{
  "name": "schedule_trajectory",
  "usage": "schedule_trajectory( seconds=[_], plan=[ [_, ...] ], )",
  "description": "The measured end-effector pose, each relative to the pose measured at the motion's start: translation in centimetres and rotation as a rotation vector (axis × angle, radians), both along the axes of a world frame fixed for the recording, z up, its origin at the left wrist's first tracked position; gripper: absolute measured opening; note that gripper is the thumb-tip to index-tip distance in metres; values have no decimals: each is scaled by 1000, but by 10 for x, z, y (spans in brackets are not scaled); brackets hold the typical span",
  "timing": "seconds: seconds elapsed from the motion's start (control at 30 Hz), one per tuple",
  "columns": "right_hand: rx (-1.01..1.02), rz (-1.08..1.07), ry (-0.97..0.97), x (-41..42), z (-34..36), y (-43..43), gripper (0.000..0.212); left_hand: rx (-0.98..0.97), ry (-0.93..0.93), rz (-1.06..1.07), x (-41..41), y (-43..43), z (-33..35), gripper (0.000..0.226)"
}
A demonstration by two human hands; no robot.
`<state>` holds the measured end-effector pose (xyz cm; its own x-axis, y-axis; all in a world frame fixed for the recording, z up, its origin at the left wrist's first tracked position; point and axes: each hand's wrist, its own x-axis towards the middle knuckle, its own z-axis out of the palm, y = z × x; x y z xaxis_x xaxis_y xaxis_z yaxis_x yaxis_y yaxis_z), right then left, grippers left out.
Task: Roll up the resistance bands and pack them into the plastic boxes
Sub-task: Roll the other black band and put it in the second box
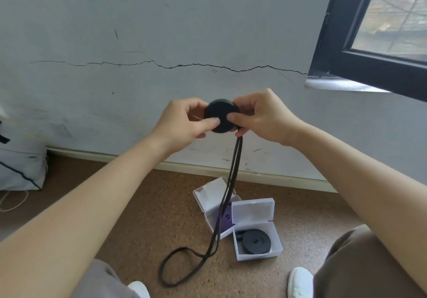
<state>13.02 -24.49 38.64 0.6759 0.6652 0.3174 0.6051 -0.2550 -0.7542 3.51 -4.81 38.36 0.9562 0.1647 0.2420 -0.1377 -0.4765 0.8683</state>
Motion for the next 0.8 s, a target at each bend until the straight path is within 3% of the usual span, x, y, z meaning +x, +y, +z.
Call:
schedule_trajectory(
  seconds=[0.1, 0.2, 0.37, 0.8],
  plan=[
    [-188, 34, -112, 0, -7, 3, 10, 197, -47, -41, -1, 0, -2, 19],
    [-252, 57, -138, 0, -12, 6, 9, 355, -39, -39, 0, 0, -3, 14],
    [-242, 79, -102, -5, -14, 10, 8, 298, 15, -42, -1, 2, -1, 10],
    [48, 130, 310, -4, -3, -1, 25, -82, -94, 9, -4, 1, 5, 9]
  ],
)
